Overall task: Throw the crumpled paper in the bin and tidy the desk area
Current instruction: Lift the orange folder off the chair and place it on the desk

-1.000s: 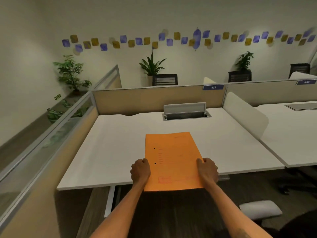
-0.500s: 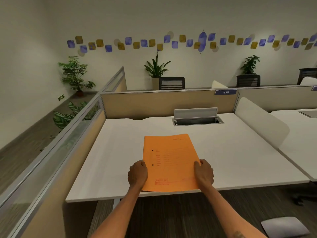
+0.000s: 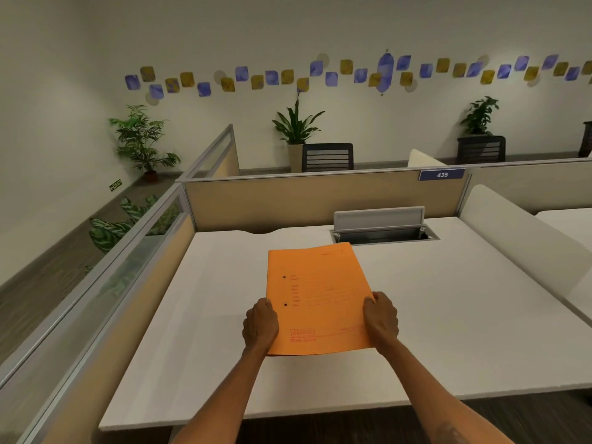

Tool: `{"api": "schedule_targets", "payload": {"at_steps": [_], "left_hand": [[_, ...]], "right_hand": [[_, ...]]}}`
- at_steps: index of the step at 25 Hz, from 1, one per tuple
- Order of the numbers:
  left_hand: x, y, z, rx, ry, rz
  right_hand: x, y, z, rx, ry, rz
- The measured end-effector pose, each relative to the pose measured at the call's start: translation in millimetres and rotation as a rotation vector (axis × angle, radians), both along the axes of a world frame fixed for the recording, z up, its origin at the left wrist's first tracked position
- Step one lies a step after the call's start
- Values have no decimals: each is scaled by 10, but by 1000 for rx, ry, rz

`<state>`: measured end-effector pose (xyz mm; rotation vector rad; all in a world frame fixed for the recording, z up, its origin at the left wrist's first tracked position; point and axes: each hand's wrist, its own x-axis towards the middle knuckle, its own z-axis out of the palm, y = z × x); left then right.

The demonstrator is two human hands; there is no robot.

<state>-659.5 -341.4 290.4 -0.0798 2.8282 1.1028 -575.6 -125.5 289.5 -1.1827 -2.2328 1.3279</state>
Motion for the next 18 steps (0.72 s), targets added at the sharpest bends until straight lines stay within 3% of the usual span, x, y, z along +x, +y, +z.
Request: {"api": "schedule_targets", "payload": {"at_steps": [18], "left_hand": [[-2366, 1090, -719, 33, -38, 49]], "right_hand": [[-2368, 1082, -932, -154, 16, 110]]}}
